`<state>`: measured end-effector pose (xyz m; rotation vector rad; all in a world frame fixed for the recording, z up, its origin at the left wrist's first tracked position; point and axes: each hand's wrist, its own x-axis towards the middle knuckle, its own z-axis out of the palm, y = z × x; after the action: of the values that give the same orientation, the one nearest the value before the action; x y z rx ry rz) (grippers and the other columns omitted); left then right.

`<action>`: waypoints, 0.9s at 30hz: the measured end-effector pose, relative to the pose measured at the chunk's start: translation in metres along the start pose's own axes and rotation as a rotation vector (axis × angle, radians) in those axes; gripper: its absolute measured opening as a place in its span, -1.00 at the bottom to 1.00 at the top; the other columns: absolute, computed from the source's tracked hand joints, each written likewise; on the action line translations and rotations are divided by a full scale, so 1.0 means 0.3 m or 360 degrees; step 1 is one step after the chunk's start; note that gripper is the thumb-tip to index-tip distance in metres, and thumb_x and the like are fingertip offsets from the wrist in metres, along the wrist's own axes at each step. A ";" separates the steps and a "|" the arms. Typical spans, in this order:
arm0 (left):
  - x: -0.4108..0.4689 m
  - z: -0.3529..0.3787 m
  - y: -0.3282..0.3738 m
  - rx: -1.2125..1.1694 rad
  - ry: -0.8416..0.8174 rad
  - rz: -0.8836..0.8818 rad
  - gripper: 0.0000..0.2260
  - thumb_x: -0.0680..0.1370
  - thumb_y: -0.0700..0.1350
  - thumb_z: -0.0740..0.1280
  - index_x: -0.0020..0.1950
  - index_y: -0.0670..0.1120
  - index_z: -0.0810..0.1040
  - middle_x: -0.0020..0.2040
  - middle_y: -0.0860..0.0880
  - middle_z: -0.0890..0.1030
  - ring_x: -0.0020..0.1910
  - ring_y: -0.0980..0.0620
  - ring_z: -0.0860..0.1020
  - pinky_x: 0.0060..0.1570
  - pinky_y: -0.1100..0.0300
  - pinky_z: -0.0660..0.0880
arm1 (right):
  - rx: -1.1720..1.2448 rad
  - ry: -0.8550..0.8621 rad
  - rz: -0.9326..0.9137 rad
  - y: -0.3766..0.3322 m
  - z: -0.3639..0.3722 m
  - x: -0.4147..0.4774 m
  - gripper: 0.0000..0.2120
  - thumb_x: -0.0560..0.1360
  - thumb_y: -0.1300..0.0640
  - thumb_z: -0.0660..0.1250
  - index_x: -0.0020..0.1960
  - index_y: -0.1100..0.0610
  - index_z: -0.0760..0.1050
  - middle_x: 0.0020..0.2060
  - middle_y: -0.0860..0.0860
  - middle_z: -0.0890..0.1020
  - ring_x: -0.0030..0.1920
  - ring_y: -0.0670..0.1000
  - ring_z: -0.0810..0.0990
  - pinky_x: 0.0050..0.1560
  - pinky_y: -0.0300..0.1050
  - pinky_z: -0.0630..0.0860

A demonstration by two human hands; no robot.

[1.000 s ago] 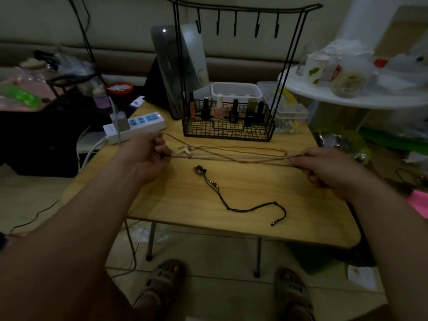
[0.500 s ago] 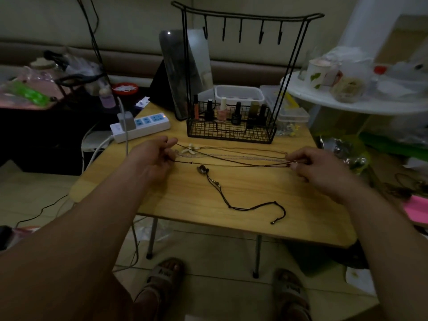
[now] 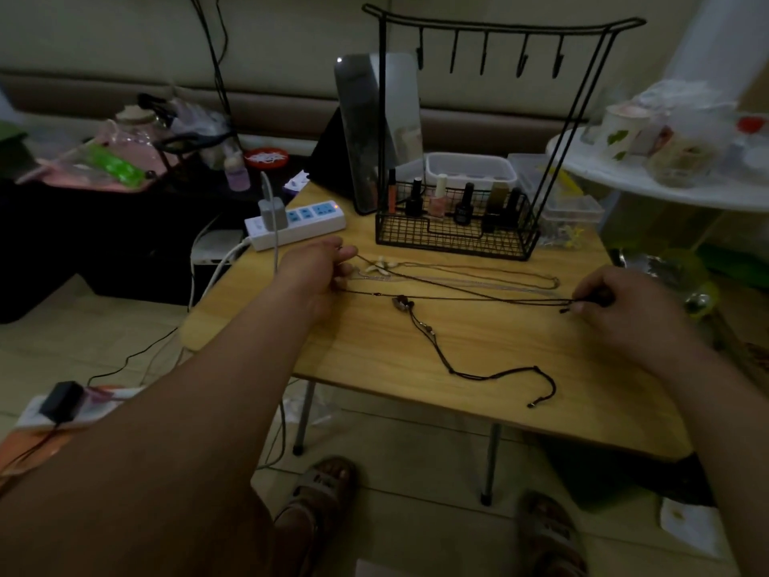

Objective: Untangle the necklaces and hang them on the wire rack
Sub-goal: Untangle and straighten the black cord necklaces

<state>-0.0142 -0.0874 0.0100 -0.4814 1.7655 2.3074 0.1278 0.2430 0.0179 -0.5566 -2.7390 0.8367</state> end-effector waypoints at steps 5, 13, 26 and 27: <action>0.017 -0.011 -0.012 0.0179 0.0118 0.0076 -0.83 0.67 -0.23 0.28 0.23 -0.12 0.59 0.02 -0.09 0.66 -0.28 0.06 0.49 -0.34 0.24 0.45 | -0.0136 -0.0038 -0.0037 0.010 0.013 0.000 -0.84 0.53 0.20 0.48 -0.03 -0.02 0.56 -0.03 -0.04 0.59 0.04 0.02 0.53 0.01 -0.09 0.40; 0.019 0.002 -0.020 0.0305 0.0125 0.0204 -0.82 0.67 -0.34 0.23 -0.06 -0.14 0.54 -0.17 -0.09 0.51 -0.30 0.01 0.46 -0.20 0.13 0.46 | -0.0290 -0.0201 -0.0048 0.008 0.016 -0.012 -0.77 0.53 0.31 0.41 0.00 -0.02 0.55 0.04 -0.02 0.60 0.04 0.02 0.54 -0.11 -0.13 0.39; -0.110 0.037 -0.047 0.1385 0.0081 0.0929 -0.80 0.66 -0.10 0.31 0.27 0.01 0.60 0.23 -0.02 0.61 0.15 0.00 0.60 0.05 0.05 0.61 | -0.0328 -0.0881 -0.0347 -0.132 -0.029 -0.151 -0.81 0.50 -0.02 0.52 0.09 -0.13 0.61 0.03 -0.20 0.60 0.06 -0.19 0.55 0.06 -0.21 0.51; -0.139 0.051 -0.056 0.1442 -0.0047 0.1017 -0.81 0.67 -0.10 0.32 0.27 0.02 0.60 0.21 0.02 0.61 0.14 0.06 0.58 0.03 0.15 0.56 | -0.0406 -0.0894 -0.0366 -0.138 -0.019 -0.158 -0.83 0.51 -0.02 0.52 0.07 -0.13 0.61 0.02 -0.18 0.59 0.05 -0.17 0.55 0.09 -0.15 0.53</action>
<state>0.0282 -0.0665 0.0140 0.3164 2.9392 1.4465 0.1605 0.1944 0.0416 -0.0329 -3.3629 0.6673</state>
